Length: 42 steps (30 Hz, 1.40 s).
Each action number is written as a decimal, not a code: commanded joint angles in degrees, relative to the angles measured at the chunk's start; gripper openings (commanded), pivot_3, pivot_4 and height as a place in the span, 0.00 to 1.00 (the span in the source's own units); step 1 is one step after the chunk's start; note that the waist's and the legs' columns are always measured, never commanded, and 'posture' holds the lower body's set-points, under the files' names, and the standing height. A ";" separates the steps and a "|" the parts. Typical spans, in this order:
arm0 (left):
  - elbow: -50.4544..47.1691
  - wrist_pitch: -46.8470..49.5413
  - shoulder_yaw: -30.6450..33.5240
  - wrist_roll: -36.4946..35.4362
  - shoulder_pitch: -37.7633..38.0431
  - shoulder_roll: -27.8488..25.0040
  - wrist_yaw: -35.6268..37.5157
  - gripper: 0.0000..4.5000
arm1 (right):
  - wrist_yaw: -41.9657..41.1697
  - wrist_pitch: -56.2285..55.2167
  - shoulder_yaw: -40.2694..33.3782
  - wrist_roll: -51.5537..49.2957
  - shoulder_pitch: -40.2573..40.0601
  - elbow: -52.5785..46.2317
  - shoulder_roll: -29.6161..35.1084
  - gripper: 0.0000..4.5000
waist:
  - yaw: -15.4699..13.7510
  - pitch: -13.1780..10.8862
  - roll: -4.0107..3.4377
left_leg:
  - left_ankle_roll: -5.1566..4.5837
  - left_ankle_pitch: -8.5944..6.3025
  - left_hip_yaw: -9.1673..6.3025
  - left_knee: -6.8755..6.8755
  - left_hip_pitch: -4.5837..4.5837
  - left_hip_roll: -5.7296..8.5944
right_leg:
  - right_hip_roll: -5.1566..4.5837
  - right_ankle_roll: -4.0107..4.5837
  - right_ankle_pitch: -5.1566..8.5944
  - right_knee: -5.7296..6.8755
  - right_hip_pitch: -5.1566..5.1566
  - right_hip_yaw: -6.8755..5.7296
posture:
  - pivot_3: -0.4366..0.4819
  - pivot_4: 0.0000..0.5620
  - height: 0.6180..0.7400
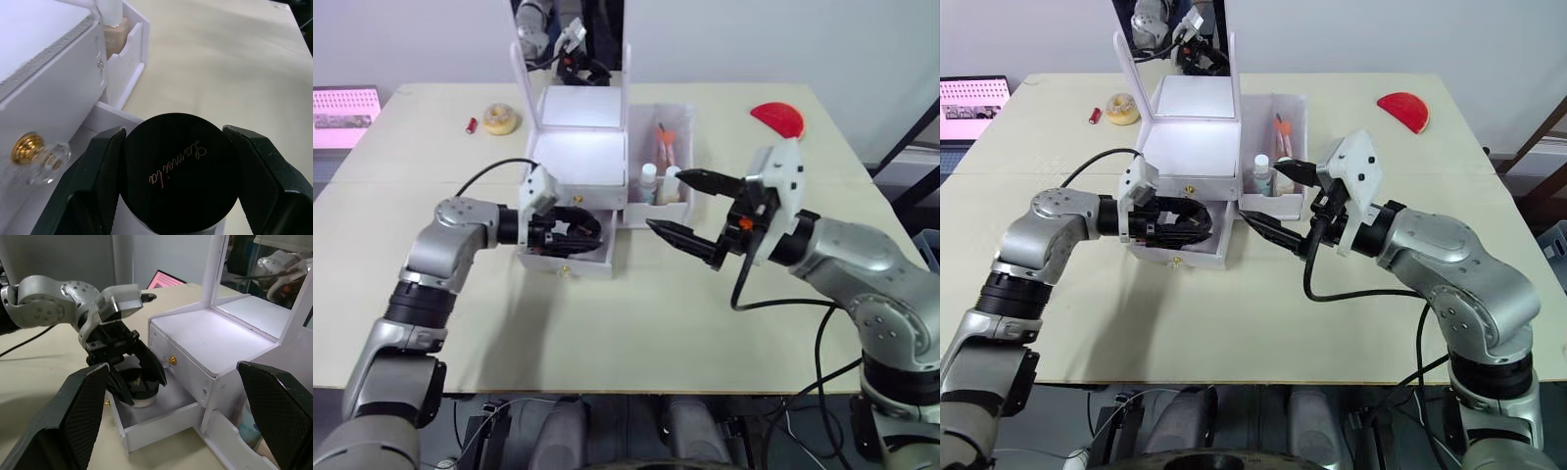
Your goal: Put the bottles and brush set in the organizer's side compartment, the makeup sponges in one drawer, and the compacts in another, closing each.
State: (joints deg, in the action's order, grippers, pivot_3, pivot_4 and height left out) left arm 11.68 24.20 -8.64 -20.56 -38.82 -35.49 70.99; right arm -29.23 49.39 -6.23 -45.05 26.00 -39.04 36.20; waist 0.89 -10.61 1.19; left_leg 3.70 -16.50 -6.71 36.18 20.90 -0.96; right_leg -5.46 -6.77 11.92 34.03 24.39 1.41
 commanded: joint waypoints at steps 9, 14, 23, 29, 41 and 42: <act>3.00 -3.80 -0.35 3.03 -1.96 0.63 1.66 0.59 | 2.84 0.07 -1.88 -2.14 -0.01 -3.01 1.01 1.00 | -0.06 0.00 0.00 | 0.00 0.00 0.00 0.02 -0.01 0.00 | 0.00 0.00 0.00 0.02 0.00 0.00 | 0.48 0.27 1.00; 2.55 -3.80 -0.55 3.37 -1.40 1.65 1.28 0.59 | 3.13 -0.06 -1.71 -2.20 -0.32 -2.98 1.04 1.00 | -0.07 0.00 0.00 | 0.00 0.00 0.00 0.01 -0.01 0.00 | 0.00 -0.02 -0.01 0.03 0.00 0.00 | 0.48 0.27 1.00; 3.57 -3.76 -0.06 3.90 -2.16 2.33 1.13 0.70 | 3.37 -0.25 -1.49 -1.95 -0.62 -2.94 1.02 1.00 | -0.07 0.00 0.00 | -0.01 0.00 0.00 0.02 -0.01 0.00 | 0.00 -0.03 -0.02 0.06 0.00 0.00 | 0.48 0.27 1.00; 4.21 -3.91 0.01 4.29 -2.71 2.48 0.61 1.00 | 3.49 -0.40 -1.20 -1.59 -0.51 -2.85 0.90 1.00 | -0.07 0.00 0.00 | 0.00 0.00 0.00 0.03 -0.01 0.00 | 0.00 -0.05 -0.03 0.07 0.00 0.00 | 0.48 0.27 1.00; -1.10 5.19 4.79 -1.85 -0.72 -4.01 4.67 1.00 | 3.71 -0.51 -1.15 -1.57 -0.77 -2.86 0.81 1.00 | 0.23 0.00 0.00 | -0.01 0.00 -0.01 0.01 -0.06 0.00 | 0.01 -0.10 -0.06 0.11 0.00 0.00 | 0.48 0.27 1.00; -2.05 5.96 5.49 -2.81 -0.04 -5.00 5.37 1.00 | 3.68 -0.57 -1.27 -1.62 -0.97 -2.91 0.85 1.00 | 0.27 0.00 0.00 | -0.01 0.00 -0.01 0.00 -0.08 0.00 | 0.01 -0.08 -0.05 0.12 0.00 0.00 | 0.48 0.27 1.00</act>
State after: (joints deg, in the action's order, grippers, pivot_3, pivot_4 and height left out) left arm 12.37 29.01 -6.09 -20.97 -39.21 -38.88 74.97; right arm -25.66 49.76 -6.82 -46.31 25.06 -40.29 36.74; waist 1.17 -10.61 1.19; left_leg 3.69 -16.50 -6.71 36.17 20.82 -0.96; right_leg -5.45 -6.82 11.88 34.14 24.38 1.41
